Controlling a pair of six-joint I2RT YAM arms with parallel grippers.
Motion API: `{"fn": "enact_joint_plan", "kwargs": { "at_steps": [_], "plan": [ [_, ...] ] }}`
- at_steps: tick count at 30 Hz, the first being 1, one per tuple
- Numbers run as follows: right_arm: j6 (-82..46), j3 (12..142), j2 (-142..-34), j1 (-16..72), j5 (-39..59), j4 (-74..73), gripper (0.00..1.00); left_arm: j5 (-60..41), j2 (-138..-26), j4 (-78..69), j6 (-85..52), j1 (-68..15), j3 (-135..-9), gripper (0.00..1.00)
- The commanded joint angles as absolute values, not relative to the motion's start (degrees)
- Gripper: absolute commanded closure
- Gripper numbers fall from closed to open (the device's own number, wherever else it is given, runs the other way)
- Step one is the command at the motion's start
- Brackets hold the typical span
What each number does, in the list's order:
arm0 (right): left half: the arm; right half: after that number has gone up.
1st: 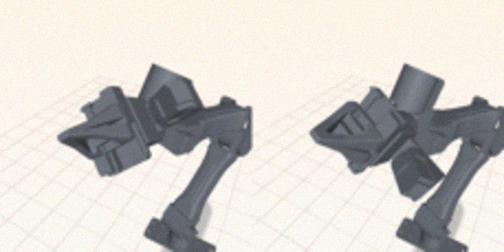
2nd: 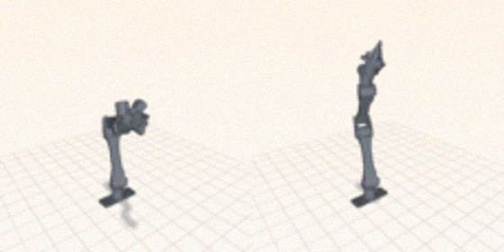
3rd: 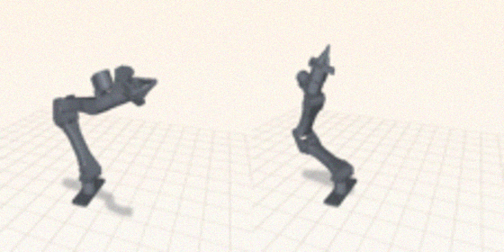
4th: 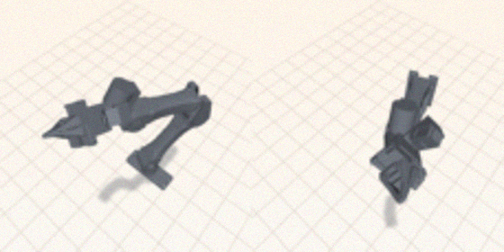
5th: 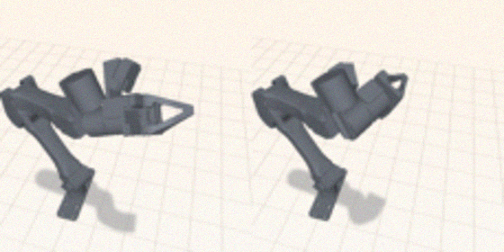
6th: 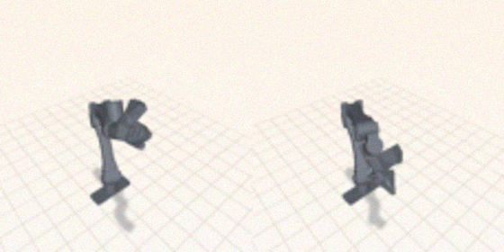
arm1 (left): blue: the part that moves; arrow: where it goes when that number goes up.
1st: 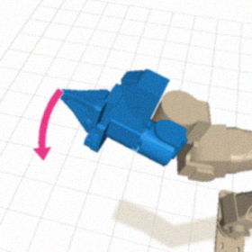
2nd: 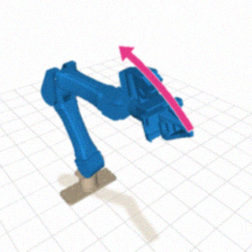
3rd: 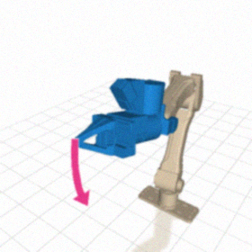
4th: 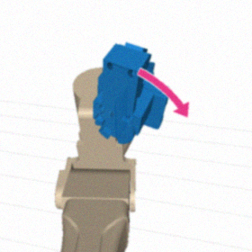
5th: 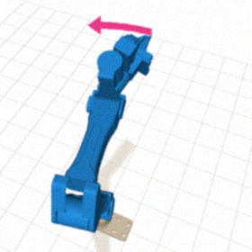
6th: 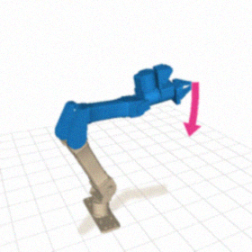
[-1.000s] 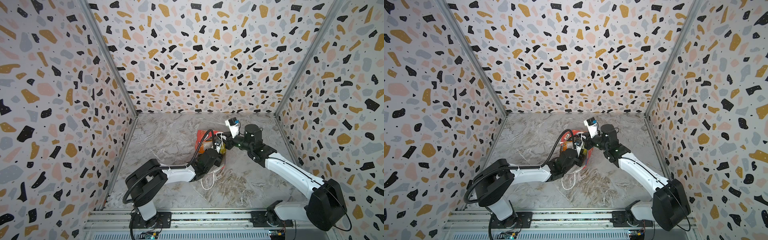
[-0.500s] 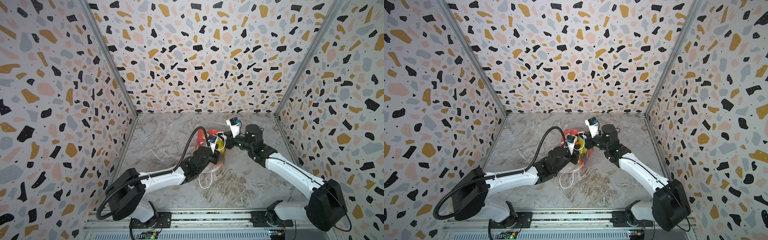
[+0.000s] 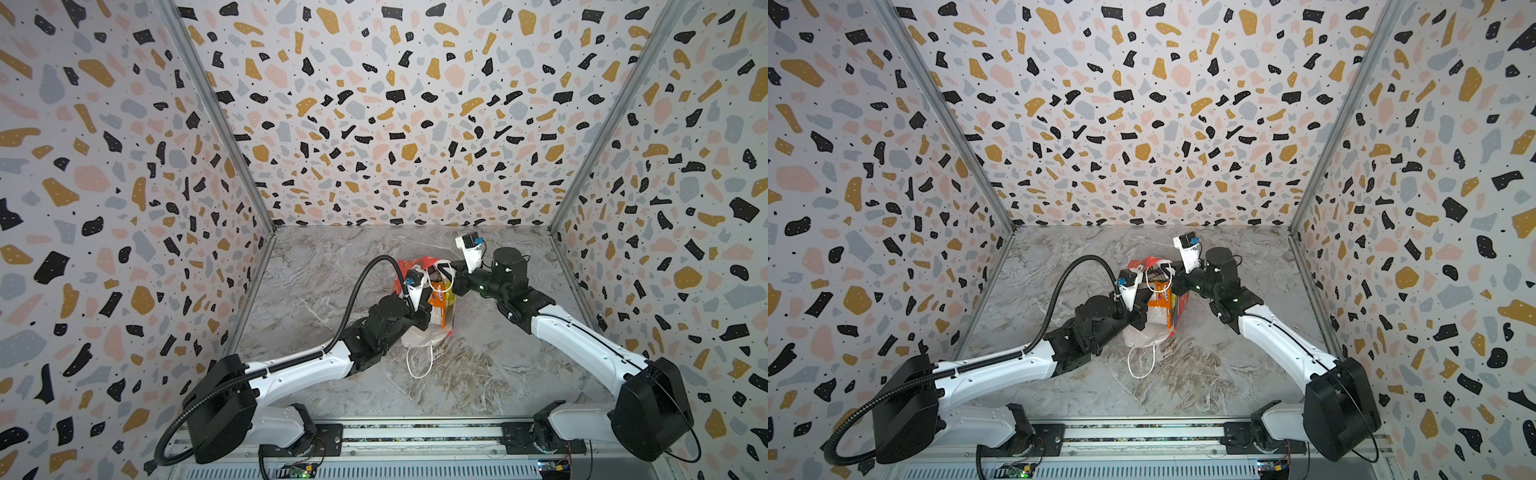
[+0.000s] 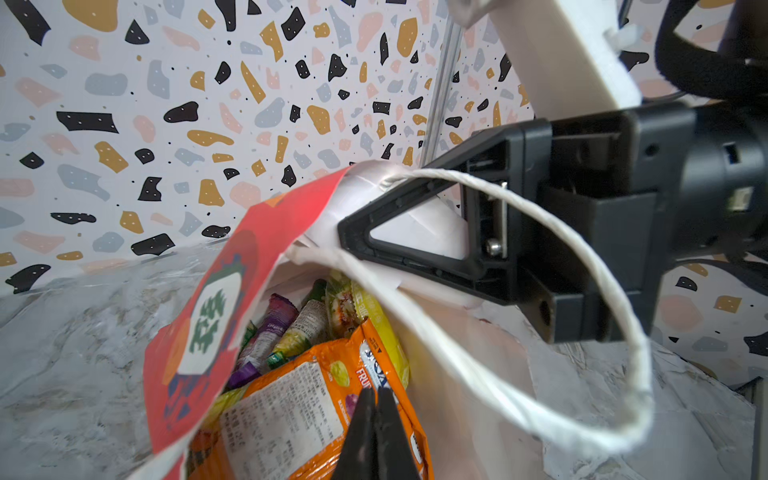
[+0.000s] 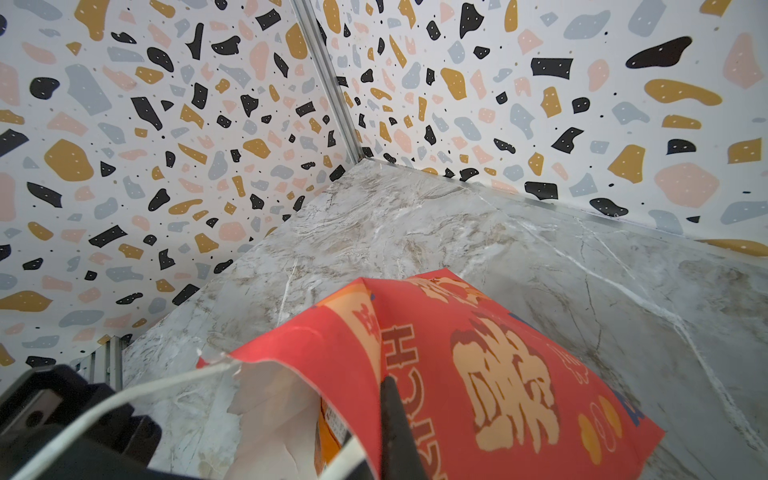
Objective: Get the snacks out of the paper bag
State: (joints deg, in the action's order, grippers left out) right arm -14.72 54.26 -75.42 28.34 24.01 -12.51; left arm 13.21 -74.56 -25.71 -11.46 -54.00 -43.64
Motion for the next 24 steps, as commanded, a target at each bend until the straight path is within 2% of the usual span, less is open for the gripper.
{"fn": "enact_joint_plan", "kwargs": {
  "at_steps": [1, 7, 15, 17, 22, 24],
  "plan": [
    [-15.8, 55.5, -75.0, 27.5, 23.5, -15.7, 1.0, 12.0, -73.2, -27.2, -9.8, -53.5, -42.9, 1.0],
    [-15.8, 55.6, -74.7, 27.4, 23.3, -15.5, 1.0, 10.7, -73.2, -25.8, -7.8, -53.6, -43.8, 1.0],
    [-15.9, 55.2, -74.2, 27.4, 23.2, -15.5, 1.0, 7.5, -79.5, -26.9, -8.0, -53.6, -45.7, 0.66],
    [-15.9, 55.2, -74.1, 27.4, 23.3, -15.5, 1.0, 7.6, -80.9, -28.0, -7.9, -53.6, -46.0, 0.65],
    [-15.5, 55.2, -73.8, 27.5, 25.4, -15.9, 1.0, 8.3, -83.7, -29.7, -7.1, -53.6, -47.5, 0.5],
    [-14.7, 55.1, -73.5, 27.5, 27.2, -16.2, 1.0, 8.6, -84.5, -29.5, -6.9, -53.5, -48.5, 0.5]
  ]
}}
